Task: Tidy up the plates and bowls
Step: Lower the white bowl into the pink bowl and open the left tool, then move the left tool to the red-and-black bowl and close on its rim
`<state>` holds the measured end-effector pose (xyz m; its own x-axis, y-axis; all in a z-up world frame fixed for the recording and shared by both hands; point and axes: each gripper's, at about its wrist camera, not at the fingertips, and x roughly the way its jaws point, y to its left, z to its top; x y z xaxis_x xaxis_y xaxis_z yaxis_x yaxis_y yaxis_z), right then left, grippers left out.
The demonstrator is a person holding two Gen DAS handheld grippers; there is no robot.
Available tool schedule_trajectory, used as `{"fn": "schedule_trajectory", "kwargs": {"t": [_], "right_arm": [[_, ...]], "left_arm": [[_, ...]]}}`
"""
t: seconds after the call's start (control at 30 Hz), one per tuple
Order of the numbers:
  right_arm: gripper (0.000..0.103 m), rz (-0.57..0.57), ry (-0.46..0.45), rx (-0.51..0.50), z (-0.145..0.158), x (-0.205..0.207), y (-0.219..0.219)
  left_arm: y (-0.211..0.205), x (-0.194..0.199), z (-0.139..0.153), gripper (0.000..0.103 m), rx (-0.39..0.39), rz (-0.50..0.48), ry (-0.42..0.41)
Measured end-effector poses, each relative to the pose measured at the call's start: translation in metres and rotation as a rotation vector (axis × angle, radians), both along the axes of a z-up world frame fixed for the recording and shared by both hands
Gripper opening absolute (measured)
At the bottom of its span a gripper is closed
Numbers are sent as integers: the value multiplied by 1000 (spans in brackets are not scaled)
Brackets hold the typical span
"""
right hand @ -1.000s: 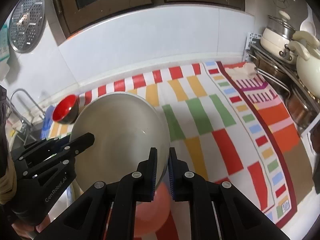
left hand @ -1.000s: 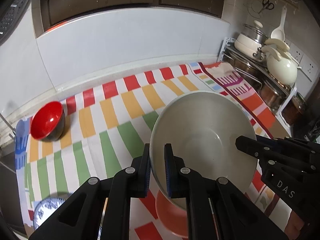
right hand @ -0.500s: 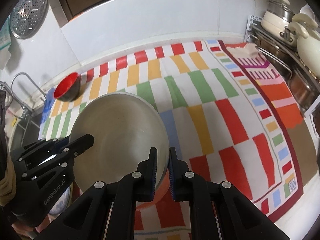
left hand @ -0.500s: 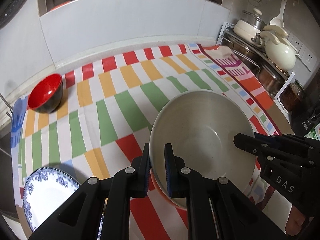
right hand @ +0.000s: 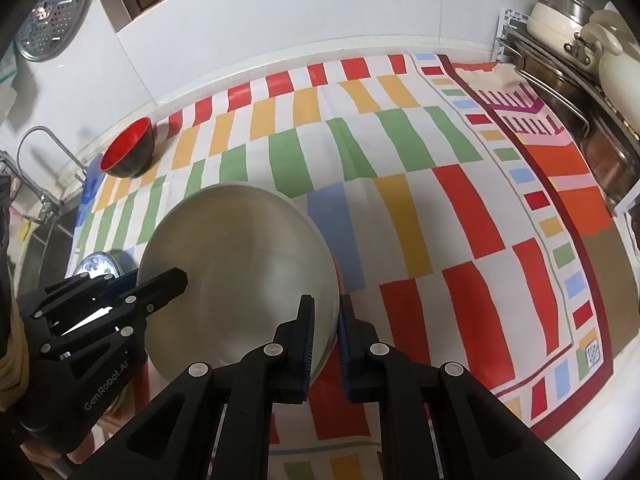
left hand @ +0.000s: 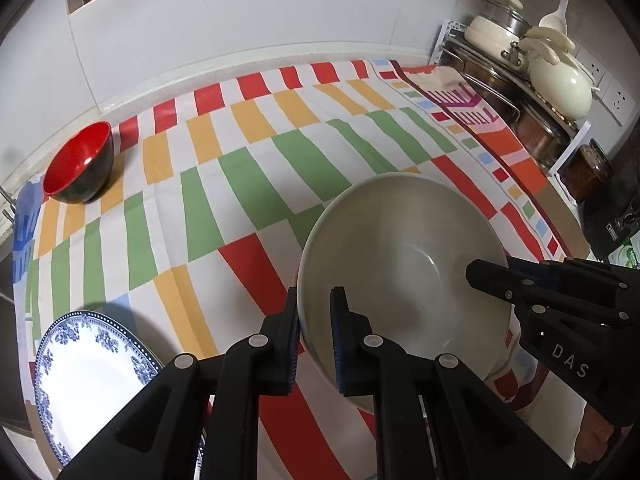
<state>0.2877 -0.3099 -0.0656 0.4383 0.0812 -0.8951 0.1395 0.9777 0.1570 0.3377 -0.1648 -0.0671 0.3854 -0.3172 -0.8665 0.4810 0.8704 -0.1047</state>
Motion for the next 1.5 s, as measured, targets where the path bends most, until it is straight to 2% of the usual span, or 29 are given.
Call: {"fn": "schedule_trajectory", "kwargs": {"t": [0.13,0.23,0.3,0.33,0.37,0.6,0.67,0.77,0.9,1.07,1.17,1.5], "right_arm": [[13,14,3,-3,-3,0,1],[14,25,16,-7,-7,1,1],[21,30,19,-11,-8,2,0],[29,30,14,-14,-8,1,0],[32,29,5,-24,-7,0,0],[32,33,-56,-44,5,1,0],[35,38,-76,-42,8,3,1],[37,41,-110,-38,12,7,3],[37,48,-154,-47,17,15,7],[53,57,-247,-99,30,24,21],[57,84,-280,-136,38,31,39],[69,115,-291,-145,51,51,108]], "left_arm": [[0,0,-4,20,-3,-5,18],[2,0,-5,29,-7,0,16],[3,0,-4,37,-13,0,19],[3,0,-3,41,-15,0,19],[4,0,-3,42,-13,2,13],[10,1,9,48,-4,28,-36],[12,3,12,51,4,41,-54],[16,7,18,57,13,73,-78],[27,15,23,60,33,125,-114],[50,21,26,66,30,190,-135],[68,25,27,67,26,217,-143],[140,46,33,75,54,254,-177]]}}
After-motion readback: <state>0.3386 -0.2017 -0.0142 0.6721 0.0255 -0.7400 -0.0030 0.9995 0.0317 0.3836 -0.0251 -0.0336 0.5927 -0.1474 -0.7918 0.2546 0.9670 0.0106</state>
